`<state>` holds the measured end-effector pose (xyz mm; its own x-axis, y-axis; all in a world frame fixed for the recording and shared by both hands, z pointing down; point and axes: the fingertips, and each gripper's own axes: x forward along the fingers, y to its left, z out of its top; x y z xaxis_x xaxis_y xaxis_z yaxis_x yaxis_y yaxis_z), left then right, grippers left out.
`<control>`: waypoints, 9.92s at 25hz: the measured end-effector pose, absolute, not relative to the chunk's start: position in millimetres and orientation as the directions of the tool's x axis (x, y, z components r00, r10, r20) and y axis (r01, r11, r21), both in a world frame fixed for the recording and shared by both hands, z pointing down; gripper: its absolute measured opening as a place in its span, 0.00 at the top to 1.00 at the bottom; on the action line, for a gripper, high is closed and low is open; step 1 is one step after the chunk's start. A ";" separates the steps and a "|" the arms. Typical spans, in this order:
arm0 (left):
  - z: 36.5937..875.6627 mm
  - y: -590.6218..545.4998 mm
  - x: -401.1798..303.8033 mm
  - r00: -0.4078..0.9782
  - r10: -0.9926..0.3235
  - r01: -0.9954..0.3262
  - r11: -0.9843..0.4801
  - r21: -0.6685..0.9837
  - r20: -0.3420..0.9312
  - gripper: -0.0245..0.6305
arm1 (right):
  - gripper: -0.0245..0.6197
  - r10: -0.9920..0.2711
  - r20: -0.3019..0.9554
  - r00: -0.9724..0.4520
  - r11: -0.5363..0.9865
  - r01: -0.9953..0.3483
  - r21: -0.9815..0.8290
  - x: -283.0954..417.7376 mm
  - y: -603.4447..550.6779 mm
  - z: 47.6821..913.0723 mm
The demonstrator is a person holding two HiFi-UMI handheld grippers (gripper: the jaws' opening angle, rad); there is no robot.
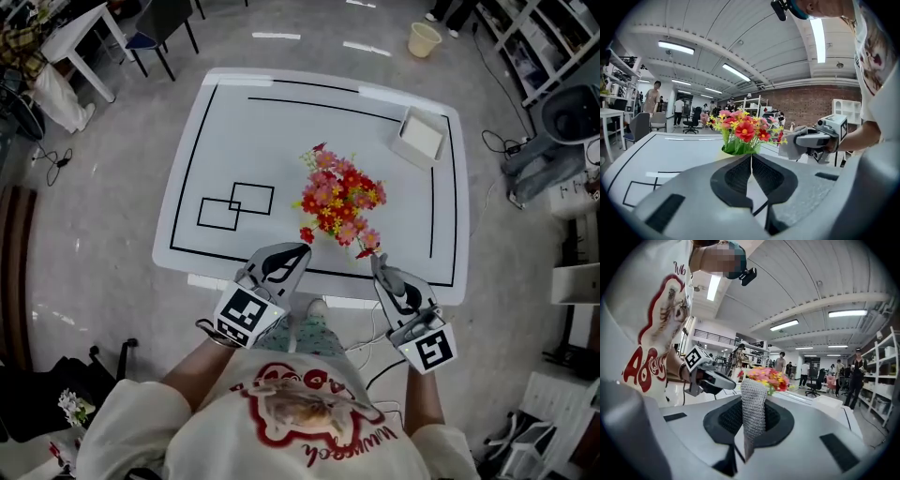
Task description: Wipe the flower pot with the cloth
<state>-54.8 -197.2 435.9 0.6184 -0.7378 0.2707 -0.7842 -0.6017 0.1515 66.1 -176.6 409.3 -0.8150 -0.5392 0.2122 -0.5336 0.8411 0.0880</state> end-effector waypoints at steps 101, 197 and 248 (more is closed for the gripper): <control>465.5 -260.1 -51.1 0.494 -0.789 -0.866 -0.482 0.130 0.366 0.96 | 0.92 -0.186 0.177 -0.967 0.980 -0.194 -0.033 25.0 -280.0 446.3; 472.8 -295.1 -33.7 0.746 -0.451 -0.526 -0.850 0.018 0.489 0.96 | 0.92 -0.574 0.126 -0.809 0.799 -0.587 -0.133 49.0 -346.3 444.9; 462.0 -222.4 -107.0 0.682 -0.639 -0.706 -0.702 0.094 0.356 0.96 | 0.92 -0.885 0.121 -0.450 0.427 -0.887 -0.177 -57.1 -267.8 443.8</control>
<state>-107.0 -222.4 462.0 0.6820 -0.6387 0.3562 -0.7062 -0.7017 0.0940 -57.1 -267.8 443.8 -0.4496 -0.8850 0.1207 -0.8871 0.4265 -0.1766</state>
